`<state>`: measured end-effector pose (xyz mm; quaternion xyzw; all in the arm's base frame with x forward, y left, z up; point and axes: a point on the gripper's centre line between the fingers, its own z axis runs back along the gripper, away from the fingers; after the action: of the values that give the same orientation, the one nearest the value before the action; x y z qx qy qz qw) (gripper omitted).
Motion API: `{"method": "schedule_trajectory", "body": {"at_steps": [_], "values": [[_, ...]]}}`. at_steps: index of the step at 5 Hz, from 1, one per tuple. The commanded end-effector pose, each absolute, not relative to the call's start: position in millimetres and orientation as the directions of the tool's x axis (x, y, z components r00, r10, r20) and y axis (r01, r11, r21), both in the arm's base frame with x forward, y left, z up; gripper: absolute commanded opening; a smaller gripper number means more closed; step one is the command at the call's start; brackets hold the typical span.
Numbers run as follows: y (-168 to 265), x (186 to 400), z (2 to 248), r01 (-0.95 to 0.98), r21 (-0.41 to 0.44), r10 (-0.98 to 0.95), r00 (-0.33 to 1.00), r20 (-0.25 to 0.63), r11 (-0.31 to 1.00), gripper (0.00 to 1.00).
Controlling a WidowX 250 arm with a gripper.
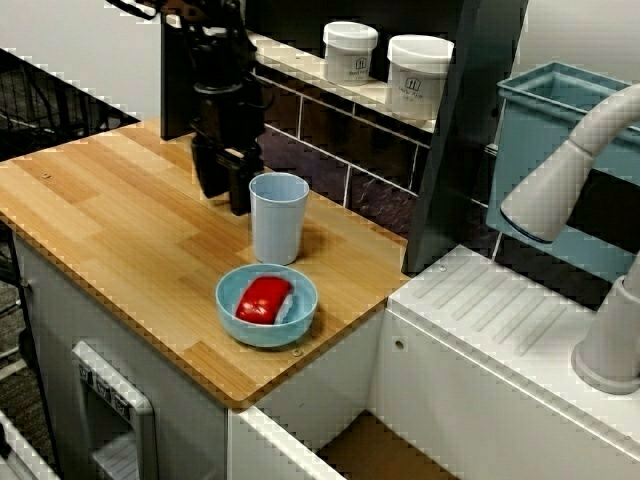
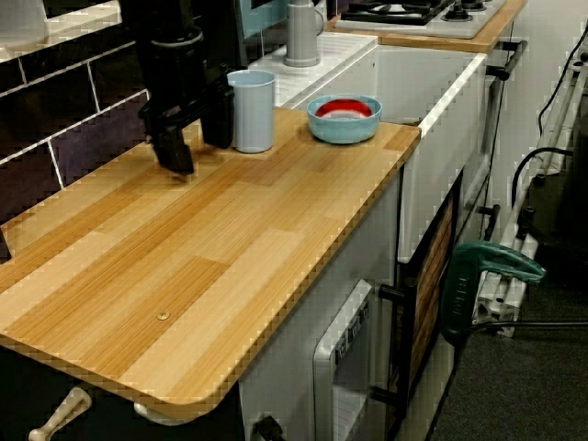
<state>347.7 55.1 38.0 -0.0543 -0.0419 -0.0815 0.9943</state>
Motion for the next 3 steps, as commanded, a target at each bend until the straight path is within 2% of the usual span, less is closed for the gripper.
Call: {"method": "schedule_trajectory", "body": {"at_steps": [1, 3], "values": [[27.1, 337.7, 59.7, 0.207, -0.095, -0.196, 0.974, 0.113, 0.974, 1.0], [23.0, 334.4, 68.0, 0.21, -0.146, -0.197, 0.975, 0.102, 0.967, 1.0]]}}
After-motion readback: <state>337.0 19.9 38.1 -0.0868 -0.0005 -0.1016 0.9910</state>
